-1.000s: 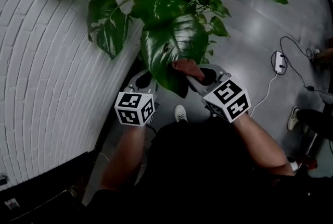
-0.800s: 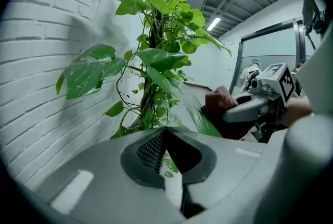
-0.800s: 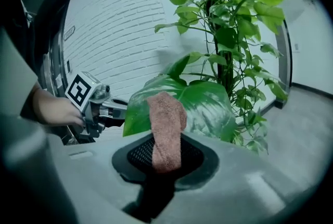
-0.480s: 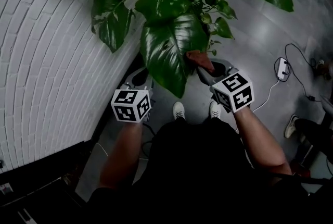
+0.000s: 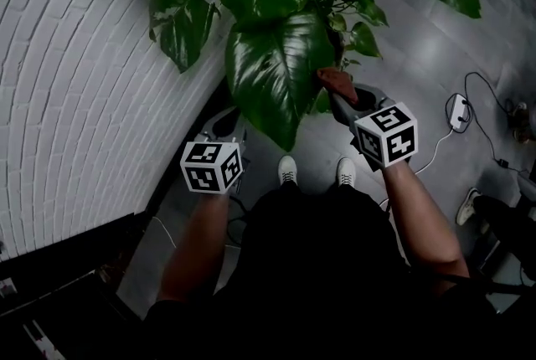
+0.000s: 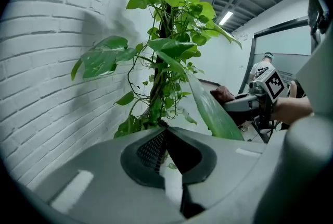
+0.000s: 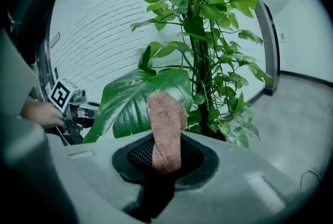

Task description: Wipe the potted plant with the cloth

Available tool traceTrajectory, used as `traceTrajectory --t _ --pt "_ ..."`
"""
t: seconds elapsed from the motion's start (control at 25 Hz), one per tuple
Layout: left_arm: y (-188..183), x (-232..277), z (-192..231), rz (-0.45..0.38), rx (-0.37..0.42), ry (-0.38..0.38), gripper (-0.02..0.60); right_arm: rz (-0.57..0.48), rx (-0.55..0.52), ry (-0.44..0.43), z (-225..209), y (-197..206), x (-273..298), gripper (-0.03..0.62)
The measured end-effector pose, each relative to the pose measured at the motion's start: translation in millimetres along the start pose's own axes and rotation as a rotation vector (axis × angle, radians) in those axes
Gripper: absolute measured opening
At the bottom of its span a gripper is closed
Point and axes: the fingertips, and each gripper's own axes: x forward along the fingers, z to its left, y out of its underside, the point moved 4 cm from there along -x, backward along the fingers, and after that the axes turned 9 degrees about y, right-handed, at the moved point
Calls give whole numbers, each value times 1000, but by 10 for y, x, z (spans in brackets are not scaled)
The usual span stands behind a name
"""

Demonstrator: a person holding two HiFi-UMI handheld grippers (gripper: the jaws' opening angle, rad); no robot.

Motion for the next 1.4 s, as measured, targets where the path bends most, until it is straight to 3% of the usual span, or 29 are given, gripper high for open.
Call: traceTrajectory --t 0.2,0.44,0.68,0.84,1.04,1.4 --pt "266 101 -16 25 -19 -17 17 1 -16 0 -60 -6 -94 58" --pt "529 399 -352 47 26 125 17 -57 -29 -52 130 -170 -401 58" --pt "538 690 -651 52 90 273 17 -144 -100 -284 873 -481 -586 58" --pt "436 739 -942 32 151 412 17 -160 -186 -368 1229 -640 -611 58" --pt "268 703 -1166 -6 225 503 17 -125 -267 -364 1322 -610 -573 58" --pt "165 626 -1114 -8 249 464 17 -64 -203 -293 1016 -328 -451 58"
